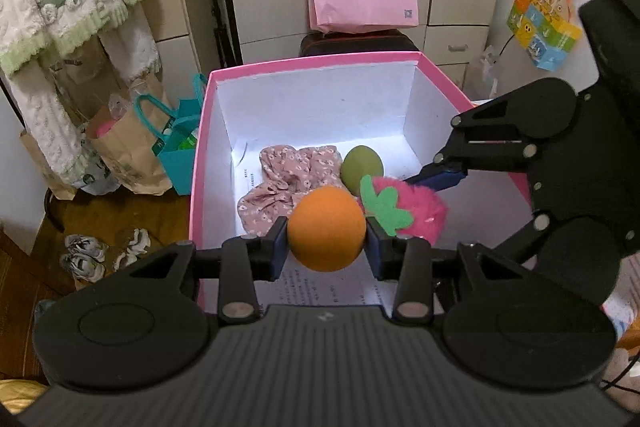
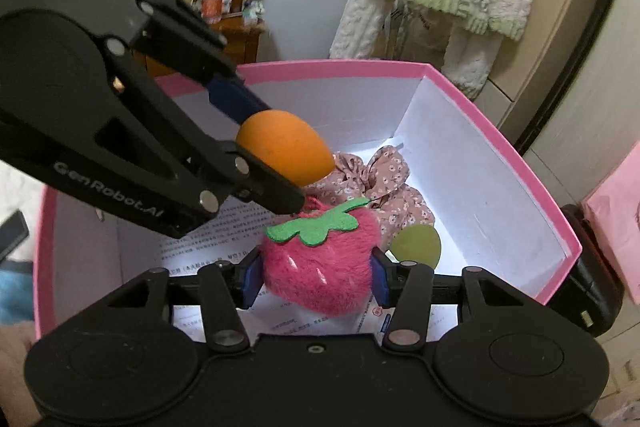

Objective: Organize soft objects
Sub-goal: 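Open both tools to drop the ball and strawberry plush into the box, then reach the left tool to the white panda plush on the table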

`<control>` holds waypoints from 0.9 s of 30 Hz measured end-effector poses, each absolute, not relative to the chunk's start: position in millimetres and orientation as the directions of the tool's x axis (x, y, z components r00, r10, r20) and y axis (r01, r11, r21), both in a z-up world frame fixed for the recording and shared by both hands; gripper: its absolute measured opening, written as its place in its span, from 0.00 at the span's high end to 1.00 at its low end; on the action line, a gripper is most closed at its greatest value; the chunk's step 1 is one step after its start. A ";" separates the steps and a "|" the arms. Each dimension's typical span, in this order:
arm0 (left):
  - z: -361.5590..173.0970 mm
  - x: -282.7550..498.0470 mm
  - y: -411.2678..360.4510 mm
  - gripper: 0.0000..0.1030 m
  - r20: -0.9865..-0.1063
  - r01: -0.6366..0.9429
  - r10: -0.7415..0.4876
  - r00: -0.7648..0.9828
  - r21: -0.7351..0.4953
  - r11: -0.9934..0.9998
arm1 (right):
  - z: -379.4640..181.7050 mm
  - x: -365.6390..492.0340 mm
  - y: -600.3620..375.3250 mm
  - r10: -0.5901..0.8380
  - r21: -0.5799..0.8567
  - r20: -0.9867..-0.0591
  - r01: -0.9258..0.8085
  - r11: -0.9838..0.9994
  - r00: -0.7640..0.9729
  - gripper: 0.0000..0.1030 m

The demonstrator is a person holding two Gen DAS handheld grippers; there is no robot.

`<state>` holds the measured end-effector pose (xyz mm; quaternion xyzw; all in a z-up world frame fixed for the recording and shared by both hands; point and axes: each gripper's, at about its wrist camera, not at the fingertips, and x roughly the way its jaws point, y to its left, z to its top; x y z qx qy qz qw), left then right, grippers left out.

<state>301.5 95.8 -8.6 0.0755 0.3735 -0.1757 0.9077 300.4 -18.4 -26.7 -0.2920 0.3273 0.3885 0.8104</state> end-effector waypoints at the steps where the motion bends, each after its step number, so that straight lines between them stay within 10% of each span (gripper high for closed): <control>1: -8.8 302.7 96.0 0.60 -0.705 0.376 -0.270 0.655 -0.005 0.927 | -27.2 300.5 -17.3 0.430 -0.228 -0.759 -0.819 0.527 0.488 0.43; 4: -7.2 301.7 95.9 0.47 -0.699 0.367 -0.262 0.665 0.000 0.930 | -24.5 298.2 -21.6 0.433 -0.226 -0.748 -0.806 0.547 0.503 0.36; 27: 68.3 177.4 89.4 0.37 -0.620 0.466 -0.365 0.695 0.001 0.885 | 61.5 172.0 -182.5 0.566 0.002 -0.511 -0.658 0.753 0.647 0.32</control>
